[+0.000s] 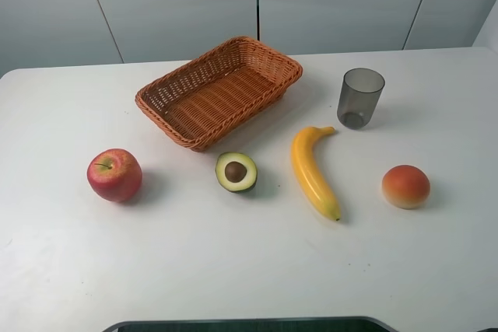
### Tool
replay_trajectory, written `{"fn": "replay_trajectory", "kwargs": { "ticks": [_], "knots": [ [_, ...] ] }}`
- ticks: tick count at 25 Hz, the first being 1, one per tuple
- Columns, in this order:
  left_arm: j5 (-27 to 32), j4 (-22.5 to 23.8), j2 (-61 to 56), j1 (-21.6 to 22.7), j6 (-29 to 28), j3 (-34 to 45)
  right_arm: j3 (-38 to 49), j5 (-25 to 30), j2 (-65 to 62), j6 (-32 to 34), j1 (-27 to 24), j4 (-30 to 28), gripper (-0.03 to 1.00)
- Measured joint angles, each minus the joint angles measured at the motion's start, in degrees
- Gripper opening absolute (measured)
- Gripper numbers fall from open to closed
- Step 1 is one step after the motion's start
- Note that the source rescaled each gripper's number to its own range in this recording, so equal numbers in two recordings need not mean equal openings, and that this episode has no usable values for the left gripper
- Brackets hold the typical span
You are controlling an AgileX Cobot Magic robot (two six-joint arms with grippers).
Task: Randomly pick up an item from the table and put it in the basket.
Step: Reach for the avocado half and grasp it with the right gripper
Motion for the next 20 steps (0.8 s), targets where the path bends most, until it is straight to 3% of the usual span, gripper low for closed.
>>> {"fn": "replay_trajectory", "kwargs": {
  "ticks": [20],
  "knots": [
    [0.0,0.0,0.0,0.0,-0.2,0.0,0.0,0.0,0.0,0.0,0.0,0.0,1.0]
  ]
}}
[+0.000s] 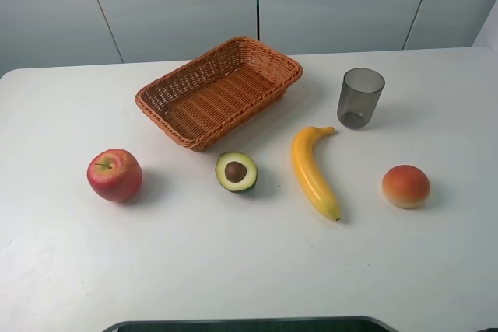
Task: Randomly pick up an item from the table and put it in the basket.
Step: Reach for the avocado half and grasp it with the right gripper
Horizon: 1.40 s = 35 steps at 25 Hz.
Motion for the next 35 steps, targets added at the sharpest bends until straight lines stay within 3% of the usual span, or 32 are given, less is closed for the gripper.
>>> {"fn": "replay_trajectory", "kwargs": {
  "ticks": [20,25,30,35],
  "knots": [
    [0.0,0.0,0.0,0.0,0.0,0.0,0.0,0.0,0.0,0.0,0.0,0.0,1.0],
    [0.0,0.0,0.0,0.0,0.0,0.0,0.0,0.1,0.9,0.0,0.0,5.5,1.0],
    [0.0,0.0,0.0,0.0,0.0,0.0,-1.5,-1.6,13.3,0.2,0.0,11.0,1.0],
    [0.0,0.0,0.0,0.0,0.0,0.0,-7.4,2.3,28.2,-3.5,0.0,12.0,1.0]
  ]
}}
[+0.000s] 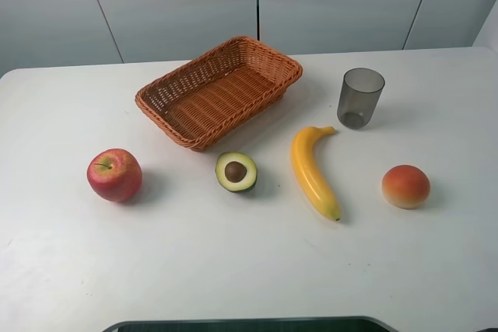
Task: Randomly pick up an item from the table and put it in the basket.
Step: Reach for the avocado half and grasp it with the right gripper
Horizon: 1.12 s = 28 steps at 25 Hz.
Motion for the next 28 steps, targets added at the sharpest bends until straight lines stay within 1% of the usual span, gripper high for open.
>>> {"fn": "replay_trajectory", "kwargs": {
  "ticks": [2,3,5,7,11,13,15,18,21,23,28],
  "knots": [
    [0.0,0.0,0.0,0.0,0.0,0.0,-2.8,1.0,4.9,-1.0,1.0,0.0,1.0],
    [0.0,0.0,0.0,0.0,0.0,0.0,-3.8,1.2,7.0,-1.1,2.5,0.0,1.0],
    [0.0,0.0,0.0,0.0,0.0,0.0,-5.9,1.3,11.0,-1.2,7.1,-0.7,1.0],
    [0.0,0.0,0.0,0.0,0.0,0.0,-7.0,0.7,15.7,-0.3,13.8,-2.7,1.0],
    [0.0,0.0,0.0,0.0,0.0,0.0,-8.4,-4.4,26.1,6.5,27.5,-6.6,1.0],
    [0.0,0.0,0.0,0.0,0.0,0.0,-9.7,-7.3,32.7,8.2,33.1,-7.6,1.0],
    [0.0,0.0,0.0,0.0,0.0,0.0,-11.3,-10.1,38.9,9.1,38.0,-8.0,1.0],
    [0.0,0.0,0.0,0.0,0.0,0.0,-14.7,-13.6,48.1,9.5,43.9,-8.5,1.0],
    [0.0,0.0,0.0,0.0,0.0,0.0,-19.0,-16.1,56.8,9.5,48.3,-8.9,1.0],
    [0.0,0.0,0.0,0.0,0.0,0.0,-22.4,-16.9,62.4,9.5,50.5,-9.7,1.0],
    [0.0,0.0,0.0,0.0,0.0,0.0,-29.0,-19.0,72.8,9.6,54.3,-11.1,1.0]
  ]
}}
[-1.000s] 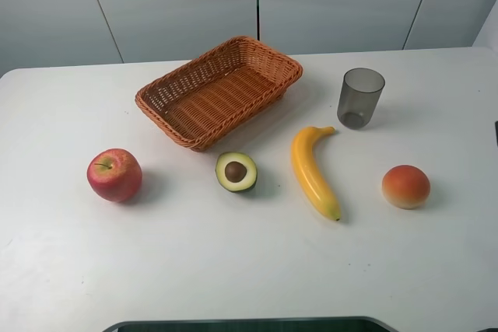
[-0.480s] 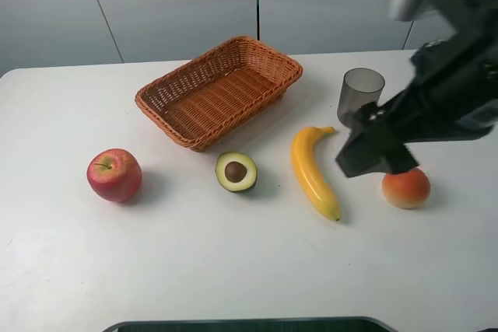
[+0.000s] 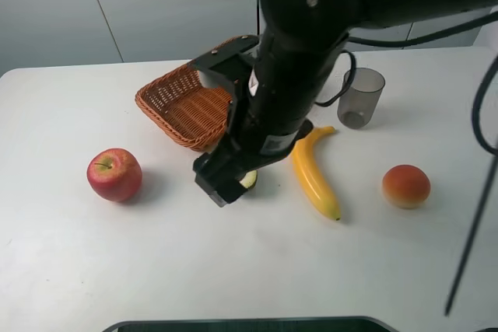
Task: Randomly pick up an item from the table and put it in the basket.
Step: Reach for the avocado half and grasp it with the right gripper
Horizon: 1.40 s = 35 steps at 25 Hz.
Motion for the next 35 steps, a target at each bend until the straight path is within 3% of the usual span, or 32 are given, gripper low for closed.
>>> {"fn": "replay_trajectory", "kwargs": {
  "ticks": [7,16,24,35],
  "knots": [
    [0.0,0.0,0.0,0.0,0.0,0.0,-1.8,-7.9,7.1,1.7,1.3,-1.5,1.0],
    [0.0,0.0,0.0,0.0,0.0,0.0,-1.9,-13.7,10.6,9.5,1.3,-9.0,1.0],
    [0.0,0.0,0.0,0.0,0.0,0.0,-1.9,-14.4,13.9,12.9,0.2,-15.6,1.0],
    [0.0,0.0,0.0,0.0,-0.1,0.0,-2.1,-15.3,17.9,13.4,-0.8,-16.2,1.0]
  ]
}}
